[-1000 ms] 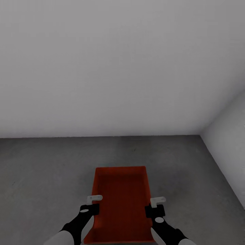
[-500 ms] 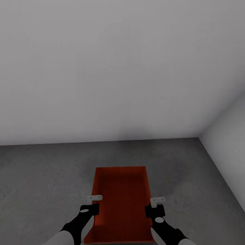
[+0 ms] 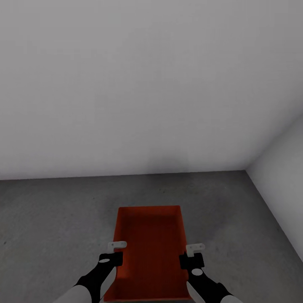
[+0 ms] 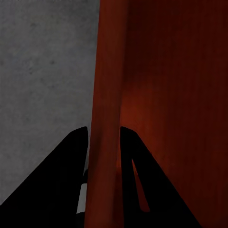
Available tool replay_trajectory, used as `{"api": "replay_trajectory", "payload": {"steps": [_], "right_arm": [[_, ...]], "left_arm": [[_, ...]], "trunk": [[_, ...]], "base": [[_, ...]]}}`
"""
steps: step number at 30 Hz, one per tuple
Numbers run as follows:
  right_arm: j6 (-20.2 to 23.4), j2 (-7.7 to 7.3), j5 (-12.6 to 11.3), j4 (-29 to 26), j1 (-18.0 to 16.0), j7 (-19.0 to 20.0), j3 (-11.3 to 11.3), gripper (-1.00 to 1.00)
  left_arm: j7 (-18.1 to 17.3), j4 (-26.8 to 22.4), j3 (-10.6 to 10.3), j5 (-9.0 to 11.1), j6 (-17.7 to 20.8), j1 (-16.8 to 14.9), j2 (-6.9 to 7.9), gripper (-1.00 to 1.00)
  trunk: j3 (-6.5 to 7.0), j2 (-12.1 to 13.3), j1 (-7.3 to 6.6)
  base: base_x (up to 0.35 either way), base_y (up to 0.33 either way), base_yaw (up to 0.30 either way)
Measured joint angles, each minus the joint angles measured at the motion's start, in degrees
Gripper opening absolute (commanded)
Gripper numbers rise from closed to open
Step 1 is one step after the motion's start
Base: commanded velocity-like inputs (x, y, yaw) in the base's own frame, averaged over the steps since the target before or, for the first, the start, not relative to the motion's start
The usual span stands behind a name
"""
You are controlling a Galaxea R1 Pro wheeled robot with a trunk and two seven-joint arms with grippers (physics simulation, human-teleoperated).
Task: Move the two storage containers from the living room to the garage. In the garage, place one container on the floor and stack the other container on top of it (either order is fine).
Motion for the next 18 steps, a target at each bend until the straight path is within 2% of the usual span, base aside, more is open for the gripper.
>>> {"api": "replay_trajectory", "payload": {"steps": [12, 14, 18], "right_arm": [[0.0, 0.00, 0.0, 0.0, 0.0, 0.0, 0.0, -1.00], [0.1, -0.16, 0.2, 0.1, 0.1, 0.1, 0.0, -1.00], [-0.1, -0.35, 0.0, 0.2, 0.1, 0.7, -0.4, -1.00]], "left_arm": [[0.0, 0.0, 0.0, 0.0, 0.0, 0.0, 0.00, -1.00], [-0.3, 0.1, -0.4, 0.9, 0.0, 0.1, 0.06, -1.00], [-0.4, 0.2, 0.1, 0.5, 0.0, 0.1, 0.06, -1.00]], "trunk": [[0.00, 0.0, 0.00], [0.00, 0.0, 0.00], [0.01, 0.0, 0.00]], "base": [[0.000, 0.000, 0.000], [0.000, 0.000, 0.000], [0.000, 0.000, 0.000]]}}
